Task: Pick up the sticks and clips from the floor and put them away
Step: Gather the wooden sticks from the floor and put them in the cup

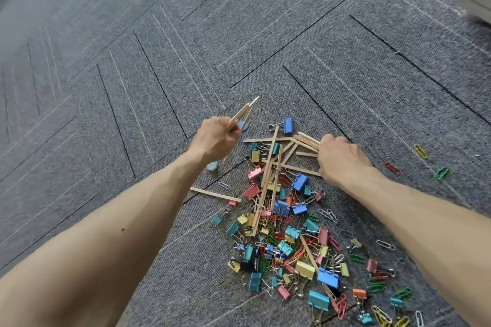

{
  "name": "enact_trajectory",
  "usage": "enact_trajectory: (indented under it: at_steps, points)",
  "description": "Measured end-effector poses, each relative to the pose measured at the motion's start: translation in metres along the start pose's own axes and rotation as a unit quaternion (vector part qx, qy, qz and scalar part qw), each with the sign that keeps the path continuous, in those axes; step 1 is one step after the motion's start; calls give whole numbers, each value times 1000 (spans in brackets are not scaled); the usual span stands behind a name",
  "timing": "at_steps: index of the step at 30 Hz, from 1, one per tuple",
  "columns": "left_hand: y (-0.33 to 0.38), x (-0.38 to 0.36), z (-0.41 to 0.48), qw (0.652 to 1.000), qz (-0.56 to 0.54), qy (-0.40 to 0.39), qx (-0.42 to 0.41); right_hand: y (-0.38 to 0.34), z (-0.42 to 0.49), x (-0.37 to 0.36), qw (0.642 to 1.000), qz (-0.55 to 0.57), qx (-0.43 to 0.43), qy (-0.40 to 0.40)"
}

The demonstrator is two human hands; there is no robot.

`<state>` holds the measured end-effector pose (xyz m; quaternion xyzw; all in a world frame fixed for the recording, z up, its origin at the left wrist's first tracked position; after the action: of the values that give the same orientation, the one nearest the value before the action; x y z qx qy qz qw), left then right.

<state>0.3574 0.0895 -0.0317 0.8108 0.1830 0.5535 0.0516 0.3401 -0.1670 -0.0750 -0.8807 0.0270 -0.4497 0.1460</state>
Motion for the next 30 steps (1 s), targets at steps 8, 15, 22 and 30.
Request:
enact_trajectory:
  at_steps: [8, 15, 22, 30]
  points:
    - [21, -2, 8, 968, 250, 1, 27, 0, -1, 1, 1000, 1, 5, 2]
    - [4, -12, 12, 973, -59, -164, 150, 0, -1, 1, 1000, -1, 14, 5]
    - [-8, -14, -2, 940, -172, -188, 226, -1, 0, 0, 1000, -13, 22, 10]
    - [5, -3, 5, 996, -30, -36, 73, 0, 1, -2, 999, -25, 28, 17]
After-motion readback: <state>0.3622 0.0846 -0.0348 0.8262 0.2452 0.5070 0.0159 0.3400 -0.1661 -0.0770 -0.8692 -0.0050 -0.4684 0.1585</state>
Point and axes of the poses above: each hand's wrist, its own z-axis towards the middle knuckle, its own x-axis out of the back of the hand, y = z × x, the point moved 4 cm from there along z, towards the middle knuckle, and after that the axes turned 5 degrees about x, right-handed, at the moved point
